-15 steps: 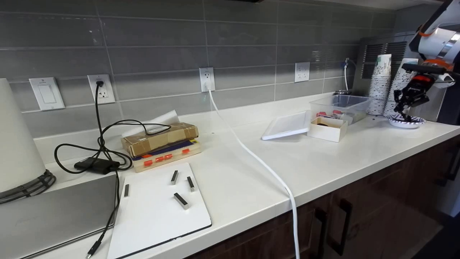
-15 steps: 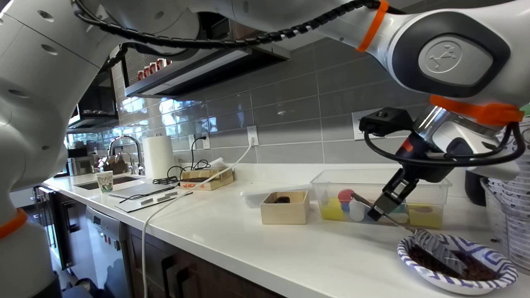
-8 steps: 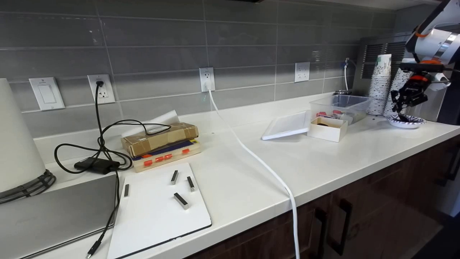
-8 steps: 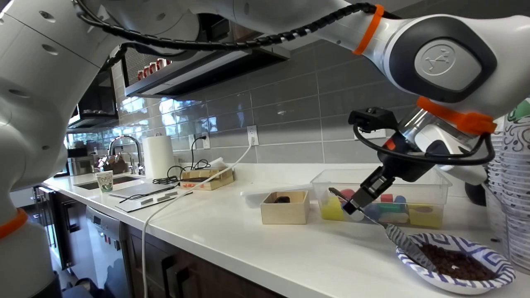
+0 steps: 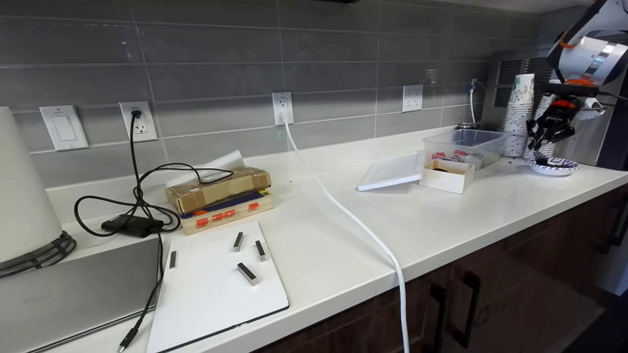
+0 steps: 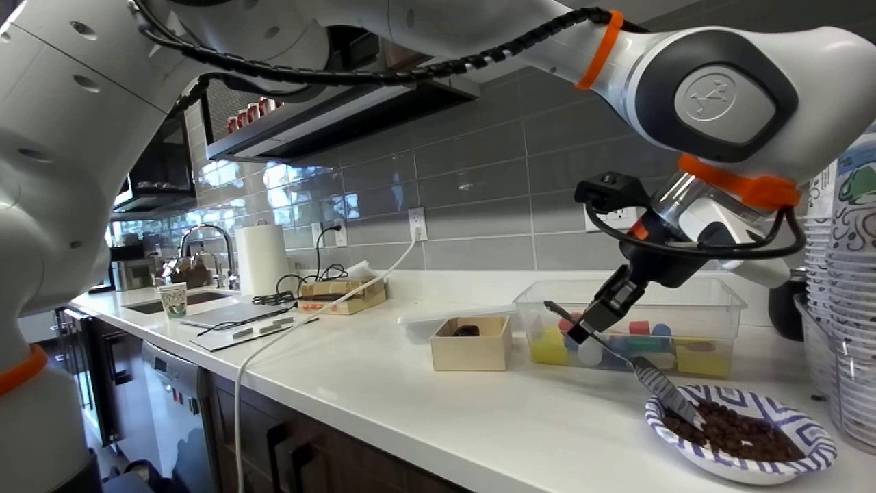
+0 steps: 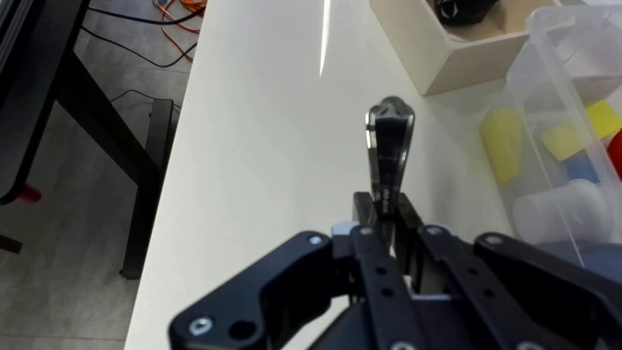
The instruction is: Use the silver spatula to stir the contents of the white plate on the right
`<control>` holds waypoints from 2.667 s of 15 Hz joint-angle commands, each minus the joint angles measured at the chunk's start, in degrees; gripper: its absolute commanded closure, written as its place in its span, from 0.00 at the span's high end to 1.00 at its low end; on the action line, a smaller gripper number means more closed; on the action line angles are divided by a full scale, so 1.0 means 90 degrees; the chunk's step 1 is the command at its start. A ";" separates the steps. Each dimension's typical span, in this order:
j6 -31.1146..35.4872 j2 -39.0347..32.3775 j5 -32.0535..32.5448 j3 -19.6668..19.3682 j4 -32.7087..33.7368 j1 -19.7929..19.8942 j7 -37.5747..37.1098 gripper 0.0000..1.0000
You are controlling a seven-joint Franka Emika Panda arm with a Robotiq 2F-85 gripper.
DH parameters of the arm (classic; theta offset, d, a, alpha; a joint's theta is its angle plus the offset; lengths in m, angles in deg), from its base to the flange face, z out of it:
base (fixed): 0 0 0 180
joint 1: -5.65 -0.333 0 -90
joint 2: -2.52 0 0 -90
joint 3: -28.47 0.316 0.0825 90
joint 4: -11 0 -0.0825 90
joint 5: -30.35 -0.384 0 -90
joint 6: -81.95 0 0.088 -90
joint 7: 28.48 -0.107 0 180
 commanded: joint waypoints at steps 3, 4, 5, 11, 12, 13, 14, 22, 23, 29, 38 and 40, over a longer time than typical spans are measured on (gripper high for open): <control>0.0309 -0.0031 0.0140 -0.0160 0.0133 -0.0203 -0.0586 0.03; 0.0333 -0.0029 0.0176 -0.0184 0.0122 -0.0223 -0.0726 0.03; 0.0339 -0.0034 0.0220 -0.0212 0.0116 -0.0242 -0.0864 0.03; 0.1195 0.0135 0.0412 -0.0343 -0.0195 -0.0506 -0.1490 0.03; 0.1384 0.0115 0.0477 -0.0349 -0.0215 -0.0553 -0.1575 0.03; 0.1541 0.0079 0.0540 -0.0339 -0.0224 -0.0595 -0.1647 0.03; 0.1690 0.0058 0.0596 -0.0328 -0.0246 -0.0643 -0.1724 0.03; 0.2260 -0.0140 0.1024 -0.0322 -0.0432 -0.1067 -0.2213 0.03; 0.2273 -0.0162 0.1063 -0.0321 -0.0428 -0.1096 -0.2258 0.03; 0.2274 -0.0156 0.1033 -0.0276 -0.0416 -0.1087 -0.2239 0.60; 0.2166 -0.0103 0.0956 -0.0259 -0.0393 -0.0978 -0.2172 1.00; 0.2151 -0.0082 0.0961 -0.0256 -0.0395 -0.0975 -0.2163 1.00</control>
